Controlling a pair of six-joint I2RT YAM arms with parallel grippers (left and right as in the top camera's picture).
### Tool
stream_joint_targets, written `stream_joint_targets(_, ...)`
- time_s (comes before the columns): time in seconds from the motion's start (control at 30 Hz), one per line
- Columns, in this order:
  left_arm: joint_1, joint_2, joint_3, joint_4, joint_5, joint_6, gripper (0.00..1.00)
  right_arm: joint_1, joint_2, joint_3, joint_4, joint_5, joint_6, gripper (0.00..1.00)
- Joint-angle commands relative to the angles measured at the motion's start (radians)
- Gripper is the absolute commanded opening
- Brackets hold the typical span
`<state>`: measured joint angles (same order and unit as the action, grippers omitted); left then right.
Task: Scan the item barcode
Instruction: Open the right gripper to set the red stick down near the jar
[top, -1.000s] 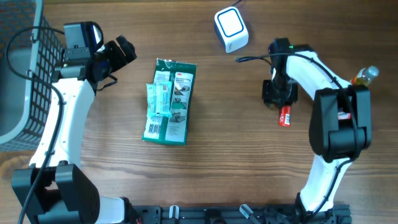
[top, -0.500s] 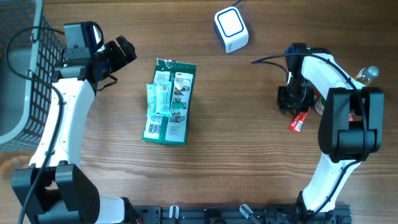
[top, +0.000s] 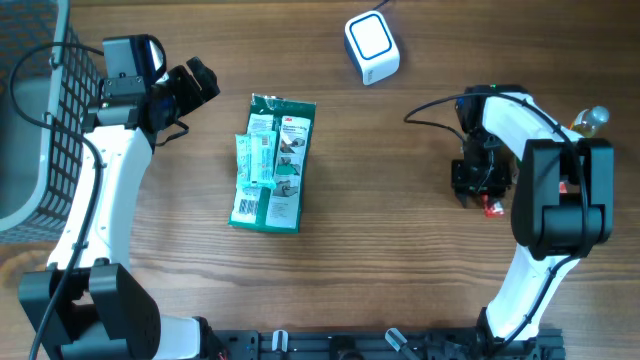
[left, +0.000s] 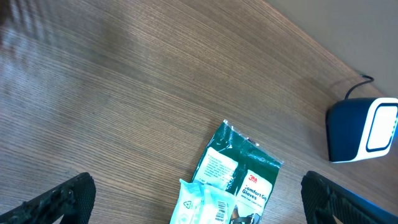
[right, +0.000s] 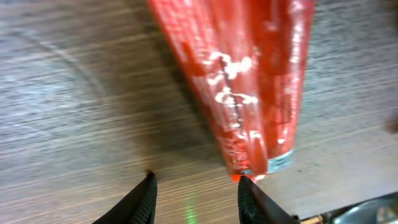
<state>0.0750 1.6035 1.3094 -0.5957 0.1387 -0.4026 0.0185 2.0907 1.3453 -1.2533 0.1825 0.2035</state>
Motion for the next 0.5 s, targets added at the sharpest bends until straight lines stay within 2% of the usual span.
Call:
stream_joint_targets(0.0,0.001,0.0,0.007,0.003,-0.002,0.005,1.0,-0.003,0.032,-0.014,0.037,0.031,0.004,0.42)
stream_joint_targets(0.23,0.001,-0.001,0.007,0.003,-0.002,0.005,1.0,-0.003,0.032,-0.014,0.177,-0.24,-0.032,0.39)
stream_joint_targets(0.47,0.001,0.0,0.007,0.003,-0.002,0.005,1.0,-0.003,0.032,-0.014,0.238,-0.235,-0.032,0.39)
